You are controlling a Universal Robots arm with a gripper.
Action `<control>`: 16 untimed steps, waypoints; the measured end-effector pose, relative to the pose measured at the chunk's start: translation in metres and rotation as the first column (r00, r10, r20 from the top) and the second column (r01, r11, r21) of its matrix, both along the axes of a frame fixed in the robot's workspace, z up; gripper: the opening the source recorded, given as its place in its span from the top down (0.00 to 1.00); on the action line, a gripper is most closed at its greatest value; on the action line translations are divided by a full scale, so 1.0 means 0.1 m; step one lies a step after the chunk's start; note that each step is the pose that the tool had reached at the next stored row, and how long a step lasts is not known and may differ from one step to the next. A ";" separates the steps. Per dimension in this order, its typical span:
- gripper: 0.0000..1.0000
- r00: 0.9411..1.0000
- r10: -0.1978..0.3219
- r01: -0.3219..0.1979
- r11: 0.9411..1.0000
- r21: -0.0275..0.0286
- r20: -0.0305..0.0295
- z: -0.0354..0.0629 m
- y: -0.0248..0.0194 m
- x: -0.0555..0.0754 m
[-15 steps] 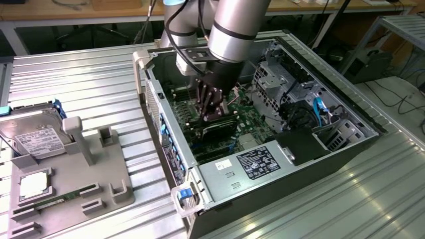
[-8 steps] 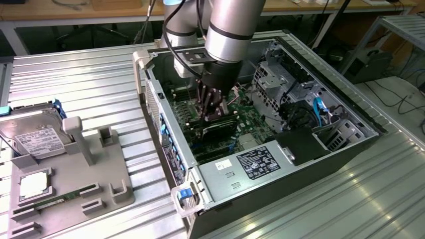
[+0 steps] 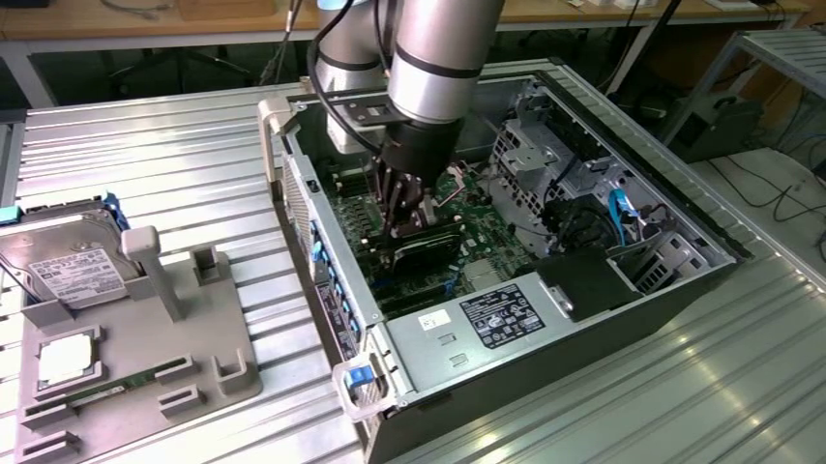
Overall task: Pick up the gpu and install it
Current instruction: 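Press down on the gpu until it lock into place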
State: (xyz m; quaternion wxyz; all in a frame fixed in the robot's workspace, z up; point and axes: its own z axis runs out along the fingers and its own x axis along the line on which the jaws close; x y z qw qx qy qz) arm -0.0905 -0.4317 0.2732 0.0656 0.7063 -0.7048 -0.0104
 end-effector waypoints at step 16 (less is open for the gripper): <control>0.89 0.997 0.076 -0.076 0.997 -0.007 0.025 0.045 0.004 -0.08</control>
